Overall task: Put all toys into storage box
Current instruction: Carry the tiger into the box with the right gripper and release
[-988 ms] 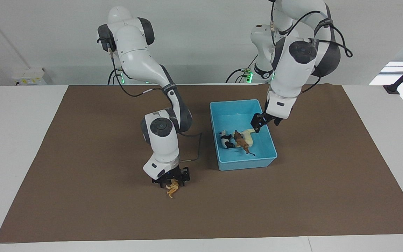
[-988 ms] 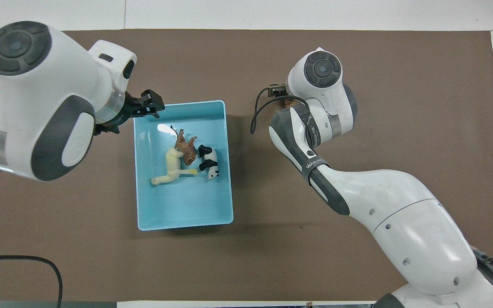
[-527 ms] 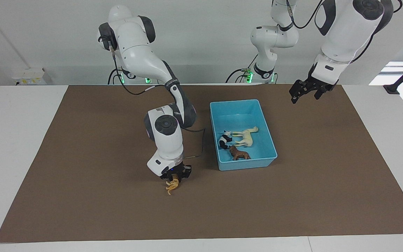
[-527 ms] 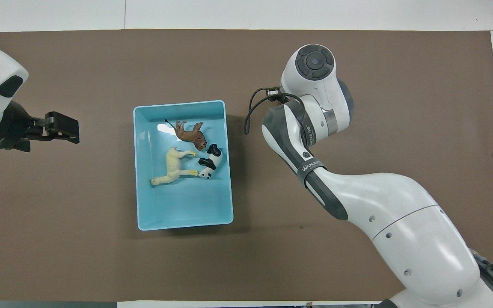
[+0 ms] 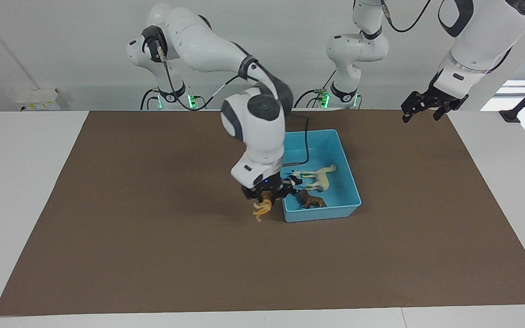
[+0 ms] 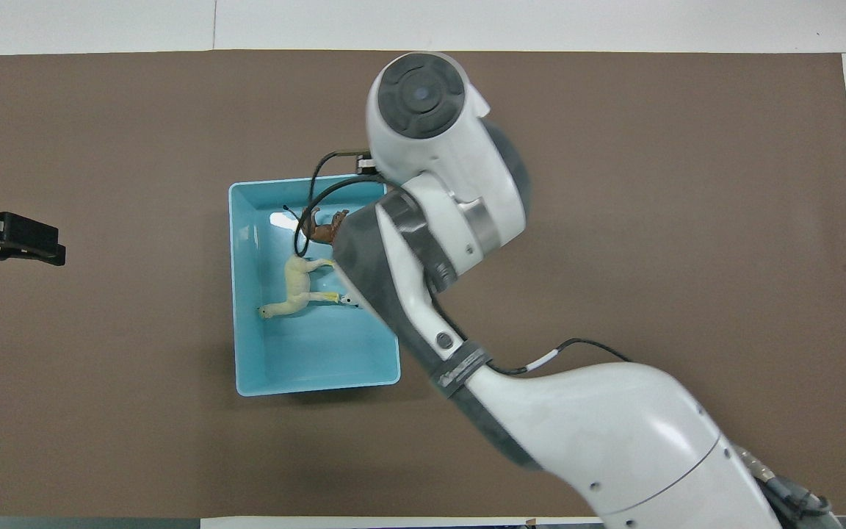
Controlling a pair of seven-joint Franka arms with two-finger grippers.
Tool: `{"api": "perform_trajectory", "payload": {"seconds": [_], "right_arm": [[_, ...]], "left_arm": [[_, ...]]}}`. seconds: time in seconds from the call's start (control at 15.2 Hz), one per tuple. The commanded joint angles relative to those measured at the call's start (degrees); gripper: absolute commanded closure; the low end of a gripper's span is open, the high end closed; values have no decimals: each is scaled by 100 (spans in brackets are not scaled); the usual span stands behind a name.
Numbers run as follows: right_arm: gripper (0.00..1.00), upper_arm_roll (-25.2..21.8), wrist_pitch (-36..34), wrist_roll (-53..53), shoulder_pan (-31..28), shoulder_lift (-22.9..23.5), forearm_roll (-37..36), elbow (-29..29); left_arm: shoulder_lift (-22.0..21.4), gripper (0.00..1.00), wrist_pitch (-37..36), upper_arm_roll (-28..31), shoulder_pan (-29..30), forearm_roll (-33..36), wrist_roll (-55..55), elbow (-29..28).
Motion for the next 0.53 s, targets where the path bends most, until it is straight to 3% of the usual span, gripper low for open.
{"api": "perform_trajectory", "payload": {"seconds": [0.0, 0.07, 0.13, 0.2, 0.26, 0.46], "right_arm": [[100, -27, -24, 554, 587, 143, 25, 163], [100, -18, -6, 581, 824, 116, 16, 145], [66, -79, -24, 747, 965, 90, -1, 136], [12, -80, -59, 983, 1001, 72, -2, 128], [0, -80, -85, 1281, 1019, 63, -10, 128], [0, -115, -112, 1513, 950, -68, -54, 145]], "left_arm": [[413, 0, -248, -46, -22, -52, 62, 578], [370, 0, -328, -37, -31, -61, 71, 544], [335, 0, -320, -37, -31, -61, 71, 456], [309, 0, -346, -37, -40, -61, 79, 421], [239, 0, -372, -37, -57, -61, 88, 316], [1, 0, -329, -46, -101, -61, 53, 34]]}}
